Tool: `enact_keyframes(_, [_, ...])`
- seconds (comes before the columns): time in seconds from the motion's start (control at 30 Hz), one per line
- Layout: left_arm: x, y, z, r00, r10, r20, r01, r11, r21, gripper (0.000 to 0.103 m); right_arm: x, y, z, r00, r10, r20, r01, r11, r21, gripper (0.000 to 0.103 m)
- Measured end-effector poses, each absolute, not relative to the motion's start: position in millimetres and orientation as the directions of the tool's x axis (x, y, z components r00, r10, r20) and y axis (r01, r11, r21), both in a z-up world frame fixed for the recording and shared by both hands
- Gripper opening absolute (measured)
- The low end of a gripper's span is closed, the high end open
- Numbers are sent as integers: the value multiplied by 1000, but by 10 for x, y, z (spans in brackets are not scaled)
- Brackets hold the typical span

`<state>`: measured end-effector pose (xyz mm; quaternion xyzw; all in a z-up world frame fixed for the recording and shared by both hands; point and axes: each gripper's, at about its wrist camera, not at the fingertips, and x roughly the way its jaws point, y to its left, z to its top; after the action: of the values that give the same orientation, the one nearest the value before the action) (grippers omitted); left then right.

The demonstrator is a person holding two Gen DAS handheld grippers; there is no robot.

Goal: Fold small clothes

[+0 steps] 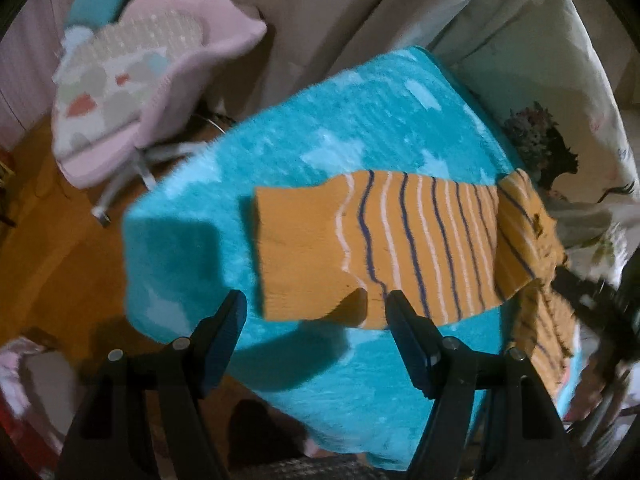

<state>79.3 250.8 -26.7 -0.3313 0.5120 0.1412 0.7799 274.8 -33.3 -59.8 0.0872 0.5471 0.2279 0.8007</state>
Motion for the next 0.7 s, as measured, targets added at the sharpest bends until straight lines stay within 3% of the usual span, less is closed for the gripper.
enact_keyframes(0.27, [918,2590,-299,430,-59,-901,-539,784,-309,71,2392,-908,-641,319,472,-822,-151,882,447,48])
enact_keyframes(0.33, [977,2592,-306,435,-77,-897,-516,795,-318,62,2341,-976,-654,321,465,-825,-134,884,447,48])
enact_keyframes(0.4, [1038,2591,-321,417,-83,-905,-502,809,-306,24,2304,-1034,-679,324,457,-828,-115,888,446,48])
enact_keyframes(0.47, [1076,2630,-331,413,-111,-904,-499,803,-326,13,2284,-1079,-702,332,447,-830,-94,892,443,48])
enact_keyframes(0.7, [1203,3235,-24,447,-32,-894,-572,758,-313,8,2190,-1149,-657,356,428,-830,-64,898,436,48])
